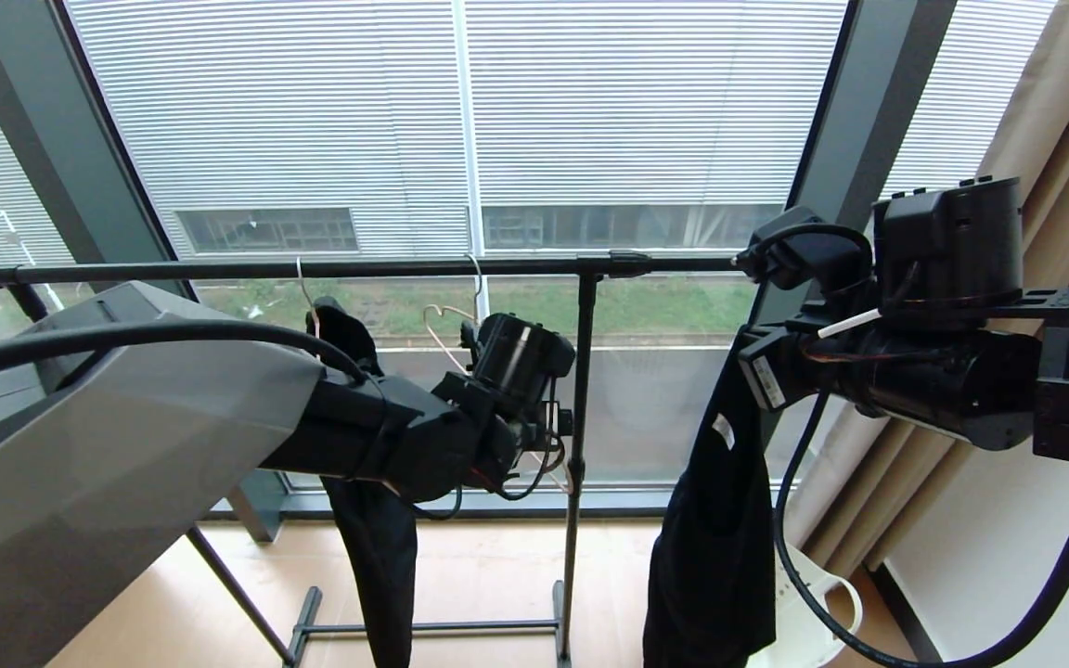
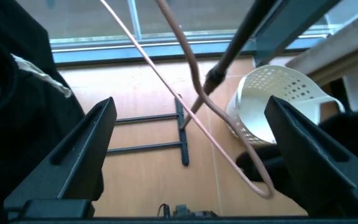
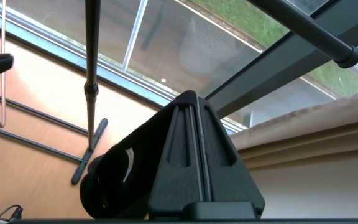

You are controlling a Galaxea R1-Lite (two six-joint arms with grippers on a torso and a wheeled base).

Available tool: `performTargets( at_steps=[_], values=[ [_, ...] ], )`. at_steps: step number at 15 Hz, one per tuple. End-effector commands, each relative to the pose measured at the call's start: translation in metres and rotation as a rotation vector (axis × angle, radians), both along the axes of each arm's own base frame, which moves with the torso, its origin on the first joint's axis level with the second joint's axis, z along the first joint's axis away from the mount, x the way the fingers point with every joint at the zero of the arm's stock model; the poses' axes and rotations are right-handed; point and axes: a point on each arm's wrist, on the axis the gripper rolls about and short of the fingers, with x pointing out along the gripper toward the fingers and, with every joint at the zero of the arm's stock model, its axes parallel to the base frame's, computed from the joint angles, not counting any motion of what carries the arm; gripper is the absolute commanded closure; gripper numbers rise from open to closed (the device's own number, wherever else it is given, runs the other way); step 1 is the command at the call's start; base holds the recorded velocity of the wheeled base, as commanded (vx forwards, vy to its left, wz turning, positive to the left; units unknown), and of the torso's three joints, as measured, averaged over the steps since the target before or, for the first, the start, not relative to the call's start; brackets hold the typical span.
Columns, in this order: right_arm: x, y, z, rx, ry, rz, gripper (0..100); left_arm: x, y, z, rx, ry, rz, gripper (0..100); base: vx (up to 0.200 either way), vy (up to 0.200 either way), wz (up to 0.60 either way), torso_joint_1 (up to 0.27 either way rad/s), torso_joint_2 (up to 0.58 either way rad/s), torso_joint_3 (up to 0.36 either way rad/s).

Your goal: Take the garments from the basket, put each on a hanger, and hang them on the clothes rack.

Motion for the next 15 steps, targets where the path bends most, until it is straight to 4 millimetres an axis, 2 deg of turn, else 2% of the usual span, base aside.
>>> performTargets(
  at_steps=[1,5,12,15],
  values=[
    [0.000,0.000,-0.001,-0.001,0.002,0.000,100,0.007,-0.001,-0.011,0.018,0.008,0.018,0,0.000,0.000,0.00,0.000,0.00,0.000],
    [0.000,0.000,-0.001,-0.001,0.002,0.000,100,0.012,0.016,-0.003,0.033,-0.010,0.082,0,0.000,0.000,0.00,0.000,0.00,0.000],
    [-0.001,0.000,-0.002,-0.004,0.006,0.002,100,0.017,0.016,0.003,0.026,-0.036,0.100,0,0.000,0.000,0.00,0.000,0.00,0.000],
    [-0.001,0.001,-0.002,-0.004,0.006,0.003,100,0.024,0.020,-0.002,0.031,-0.030,0.116,0,0.000,0.000,0.00,0.000,0.00,0.000]
  ],
)
